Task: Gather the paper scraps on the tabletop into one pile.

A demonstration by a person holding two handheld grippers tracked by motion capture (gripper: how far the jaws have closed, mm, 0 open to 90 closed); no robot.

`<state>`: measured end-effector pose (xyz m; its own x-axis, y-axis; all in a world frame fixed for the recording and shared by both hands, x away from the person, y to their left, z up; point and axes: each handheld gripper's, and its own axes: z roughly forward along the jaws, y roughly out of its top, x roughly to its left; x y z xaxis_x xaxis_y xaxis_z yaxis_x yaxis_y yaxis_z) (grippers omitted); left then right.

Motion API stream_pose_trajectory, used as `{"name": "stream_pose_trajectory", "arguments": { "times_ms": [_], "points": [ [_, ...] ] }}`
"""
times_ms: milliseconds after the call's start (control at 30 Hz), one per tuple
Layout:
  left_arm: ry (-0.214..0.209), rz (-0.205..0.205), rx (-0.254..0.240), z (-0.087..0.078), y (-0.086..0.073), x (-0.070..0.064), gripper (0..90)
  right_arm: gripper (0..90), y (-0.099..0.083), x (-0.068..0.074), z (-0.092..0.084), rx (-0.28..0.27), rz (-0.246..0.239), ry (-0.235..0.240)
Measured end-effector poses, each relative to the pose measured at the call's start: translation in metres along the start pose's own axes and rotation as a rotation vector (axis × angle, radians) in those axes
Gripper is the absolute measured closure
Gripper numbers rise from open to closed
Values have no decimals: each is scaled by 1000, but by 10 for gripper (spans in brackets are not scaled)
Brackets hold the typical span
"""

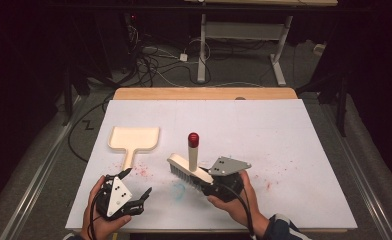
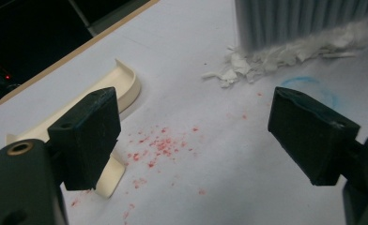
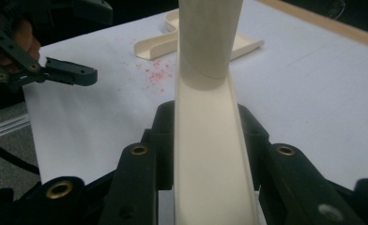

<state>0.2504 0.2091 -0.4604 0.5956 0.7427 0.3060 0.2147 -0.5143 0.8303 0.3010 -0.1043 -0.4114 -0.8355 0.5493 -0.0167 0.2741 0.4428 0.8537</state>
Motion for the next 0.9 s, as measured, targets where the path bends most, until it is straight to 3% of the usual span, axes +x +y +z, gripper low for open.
{"name": "stream_pose_trajectory", "arguments": {
  "times_ms": [67,233,400,533,700,800,900],
  "points": [
    [-3,6,7,0,0,0,166,682,0,-6,-14,-11,-3,16],
    [-15,4,24,2,-1,-2,166,683,-6,-20,-52,-31,-22,-5],
    [-23,12,39,4,-1,-3,166,683,-24,-30,-91,10,-87,-35],
    [-27,17,48,6,0,-5,166,683,-46,-40,-113,44,-73,-25],
    [-49,30,67,11,2,-7,166,683,-67,-48,-116,115,-78,9],
    [-61,34,71,13,2,-7,167,683,-73,-47,-105,151,-90,33],
    [-68,36,74,14,2,-8,166,684,-72,-42,-91,142,-84,72]
  ]
}}
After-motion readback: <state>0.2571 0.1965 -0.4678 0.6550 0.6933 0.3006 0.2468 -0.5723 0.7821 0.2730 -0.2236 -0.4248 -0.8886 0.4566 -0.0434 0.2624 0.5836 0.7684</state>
